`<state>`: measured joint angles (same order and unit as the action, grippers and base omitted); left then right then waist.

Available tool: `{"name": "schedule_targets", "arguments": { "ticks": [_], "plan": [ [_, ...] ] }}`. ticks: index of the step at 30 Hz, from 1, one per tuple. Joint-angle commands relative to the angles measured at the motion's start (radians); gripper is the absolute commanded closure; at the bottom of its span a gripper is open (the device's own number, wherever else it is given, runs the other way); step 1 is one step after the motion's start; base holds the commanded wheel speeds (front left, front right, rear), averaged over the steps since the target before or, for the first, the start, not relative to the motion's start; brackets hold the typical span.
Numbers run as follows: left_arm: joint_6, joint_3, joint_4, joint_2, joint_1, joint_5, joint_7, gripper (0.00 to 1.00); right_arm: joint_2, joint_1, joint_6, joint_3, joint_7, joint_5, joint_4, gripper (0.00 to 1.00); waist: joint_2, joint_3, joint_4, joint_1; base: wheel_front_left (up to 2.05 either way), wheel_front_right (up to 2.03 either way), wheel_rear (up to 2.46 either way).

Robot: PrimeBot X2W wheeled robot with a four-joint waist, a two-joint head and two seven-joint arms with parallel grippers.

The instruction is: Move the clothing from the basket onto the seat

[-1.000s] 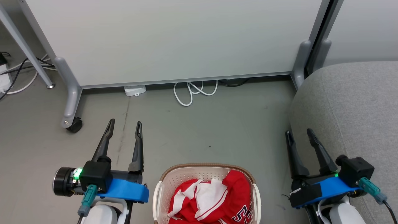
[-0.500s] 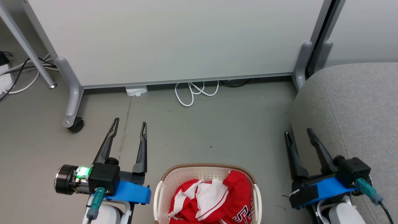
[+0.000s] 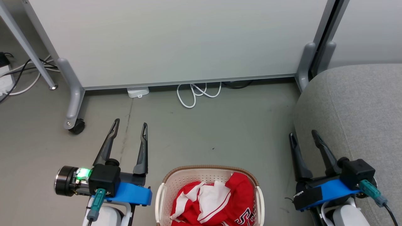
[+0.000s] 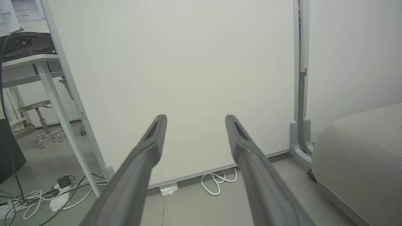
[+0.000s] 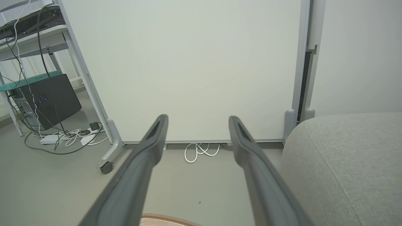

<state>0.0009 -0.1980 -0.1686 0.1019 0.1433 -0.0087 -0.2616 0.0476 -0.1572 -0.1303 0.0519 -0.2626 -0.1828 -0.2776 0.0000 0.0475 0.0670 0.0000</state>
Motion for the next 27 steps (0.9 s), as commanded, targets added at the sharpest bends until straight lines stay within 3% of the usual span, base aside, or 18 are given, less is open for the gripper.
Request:
{"name": "schedule_targets", "arguments": {
  "ticks": [1, 8, 15, 27],
  "plan": [
    [0.005, 0.005, 0.000, 0.005, 0.006, 0.000, -0.005, 0.00, 0.005, -0.006, -0.001, -0.003, -0.003, 0.003, -0.002, 0.00, 0.0000, 0.002, 0.000, 0.0000, 0.00, 0.00, 0.00],
    [0.002, 0.006, 0.005, 0.005, 0.013, -0.001, -0.005, 0.00, 0.005, -0.013, -0.001, -0.006, -0.003, 0.005, 0.002, 0.00, 0.0000, 0.014, -0.003, 0.0000, 0.00, 0.00, 0.00],
    [-0.030, -0.011, -0.022, 0.019, 0.058, 0.008, -0.005, 0.00, 0.005, -0.035, -0.001, -0.007, -0.003, 0.019, 0.007, 0.00, 0.0000, 0.049, -0.010, 0.0000, 0.00, 0.00, 0.00],
    [-0.120, -0.175, -0.218, 0.088, 0.246, 0.045, -0.005, 0.00, 0.004, -0.139, -0.001, -0.006, -0.003, 0.056, 0.048, 0.00, 0.0000, 0.210, -0.055, 0.0000, 0.00, 0.00, 0.00]
  ]
}}
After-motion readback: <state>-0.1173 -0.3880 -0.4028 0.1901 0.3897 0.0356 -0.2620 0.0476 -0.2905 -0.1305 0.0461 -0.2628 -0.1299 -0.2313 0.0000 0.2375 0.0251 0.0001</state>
